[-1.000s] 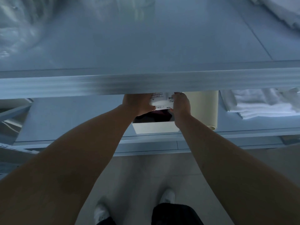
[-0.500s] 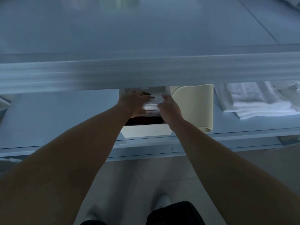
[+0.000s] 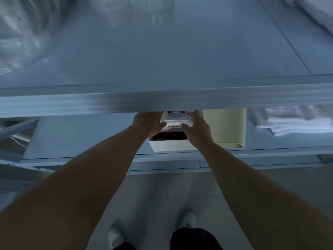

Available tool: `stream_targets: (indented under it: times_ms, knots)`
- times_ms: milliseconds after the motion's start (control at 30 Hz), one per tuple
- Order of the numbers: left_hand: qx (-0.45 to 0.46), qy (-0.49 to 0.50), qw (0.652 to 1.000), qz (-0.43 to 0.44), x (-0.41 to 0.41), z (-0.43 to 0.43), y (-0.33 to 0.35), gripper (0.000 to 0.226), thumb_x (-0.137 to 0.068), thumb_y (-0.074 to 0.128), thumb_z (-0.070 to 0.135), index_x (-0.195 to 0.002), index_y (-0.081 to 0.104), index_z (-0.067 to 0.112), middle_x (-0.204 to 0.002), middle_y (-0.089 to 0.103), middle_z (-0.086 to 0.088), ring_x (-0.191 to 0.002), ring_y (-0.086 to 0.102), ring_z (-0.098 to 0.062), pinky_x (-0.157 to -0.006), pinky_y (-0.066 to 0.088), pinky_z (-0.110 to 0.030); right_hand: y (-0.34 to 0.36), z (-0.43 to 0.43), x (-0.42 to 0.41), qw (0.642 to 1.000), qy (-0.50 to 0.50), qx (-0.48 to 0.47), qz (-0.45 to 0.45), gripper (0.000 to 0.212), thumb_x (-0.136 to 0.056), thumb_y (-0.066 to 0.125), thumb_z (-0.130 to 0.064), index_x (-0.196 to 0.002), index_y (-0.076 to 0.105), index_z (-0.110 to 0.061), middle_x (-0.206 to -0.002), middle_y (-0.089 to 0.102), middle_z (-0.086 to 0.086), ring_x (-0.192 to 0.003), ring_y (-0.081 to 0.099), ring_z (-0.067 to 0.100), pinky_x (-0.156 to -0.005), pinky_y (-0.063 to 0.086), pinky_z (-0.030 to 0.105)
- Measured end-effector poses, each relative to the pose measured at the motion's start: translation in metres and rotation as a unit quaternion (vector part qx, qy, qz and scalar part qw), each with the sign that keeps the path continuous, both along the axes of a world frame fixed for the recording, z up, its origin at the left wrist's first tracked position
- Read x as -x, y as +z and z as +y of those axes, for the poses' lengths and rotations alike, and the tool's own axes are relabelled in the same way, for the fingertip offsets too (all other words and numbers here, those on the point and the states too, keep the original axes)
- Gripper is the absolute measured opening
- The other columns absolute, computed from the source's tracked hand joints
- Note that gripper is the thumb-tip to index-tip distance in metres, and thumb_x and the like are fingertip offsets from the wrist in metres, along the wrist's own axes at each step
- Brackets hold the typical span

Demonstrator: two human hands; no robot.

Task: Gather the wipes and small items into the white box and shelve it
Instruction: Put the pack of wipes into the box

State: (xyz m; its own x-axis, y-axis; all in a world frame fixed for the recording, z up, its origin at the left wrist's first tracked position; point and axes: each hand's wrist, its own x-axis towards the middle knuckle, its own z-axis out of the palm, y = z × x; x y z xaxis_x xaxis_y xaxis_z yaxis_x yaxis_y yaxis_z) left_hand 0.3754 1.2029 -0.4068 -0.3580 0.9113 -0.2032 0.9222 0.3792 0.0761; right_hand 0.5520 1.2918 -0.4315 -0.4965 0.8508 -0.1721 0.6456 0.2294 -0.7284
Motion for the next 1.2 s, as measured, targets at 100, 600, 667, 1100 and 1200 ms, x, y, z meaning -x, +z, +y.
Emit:
stream_targets:
  times_ms: [100, 600, 667, 1100, 1200]
  knots:
    - [0.007, 0.035, 0.999, -0.027, -0.003, -0.005, -0.002, 0.050, -0.096, 0.053, 0.051, -0.136, 0.045, 0.023, -0.124, 0.064, -0.006, -0.113, 0.060, -0.033, -0.083, 0.048, -0.042, 0.001, -0.008, 0.001, 1.000, 0.006, -0.015, 0.008, 0.054, -0.083, 0.066, -0.032, -0.135, 0.053, -0.027, -0.131, 0.061, 0.001, -0.110, 0.061, 0.021, -0.086, 0.047, 0.028]
    - [-0.083, 0.143, 0.961, -0.223, -0.023, -0.032, -0.050, 0.095, -0.086, 0.067, 0.052, -0.155, 0.006, 0.029, -0.165, -0.003, -0.008, -0.139, 0.038, -0.040, -0.100, 0.047, -0.054, -0.029, -0.030, -0.017, 0.988, -0.146, -0.035, 0.035, 0.071, -0.082, 0.070, -0.044, -0.145, 0.038, -0.033, -0.150, 0.040, 0.004, -0.136, 0.040, 0.026, -0.103, 0.047, 0.048]
    - [-0.078, 0.127, 0.961, -0.232, -0.024, -0.036, -0.059, 0.108, -0.079, 0.072, 0.060, -0.156, 0.001, 0.032, -0.165, -0.013, -0.006, -0.147, 0.023, -0.035, -0.104, 0.044, -0.054, -0.032, -0.029, -0.016, 0.988, -0.146, -0.008, 0.054, 0.075, -0.078, 0.072, -0.043, -0.144, 0.036, -0.040, -0.143, 0.042, 0.000, -0.126, 0.049, 0.022, -0.096, 0.050, 0.042]
    - [-0.151, 0.143, 0.960, -0.186, -0.038, -0.044, -0.084, 0.053, -0.074, 0.083, 0.046, -0.102, 0.047, 0.019, -0.163, 0.005, -0.016, -0.125, 0.054, -0.037, -0.084, 0.054, -0.041, -0.058, -0.020, -0.014, 0.960, -0.263, 0.078, 0.056, 0.058, -0.086, 0.052, -0.020, -0.139, 0.044, -0.041, -0.110, 0.067, -0.006, -0.091, 0.063, 0.023, -0.070, 0.048, 0.034]
    - [-0.151, 0.147, 0.959, -0.187, -0.038, -0.044, -0.083, 0.049, -0.073, 0.084, 0.048, -0.096, 0.052, 0.019, -0.161, 0.012, -0.009, -0.114, 0.060, -0.033, -0.088, 0.055, -0.043, -0.060, -0.014, -0.015, 0.956, -0.281, 0.076, 0.037, 0.044, -0.087, 0.049, -0.015, -0.126, 0.060, -0.031, -0.088, 0.069, -0.009, -0.084, 0.066, 0.021, -0.054, 0.038, 0.022]
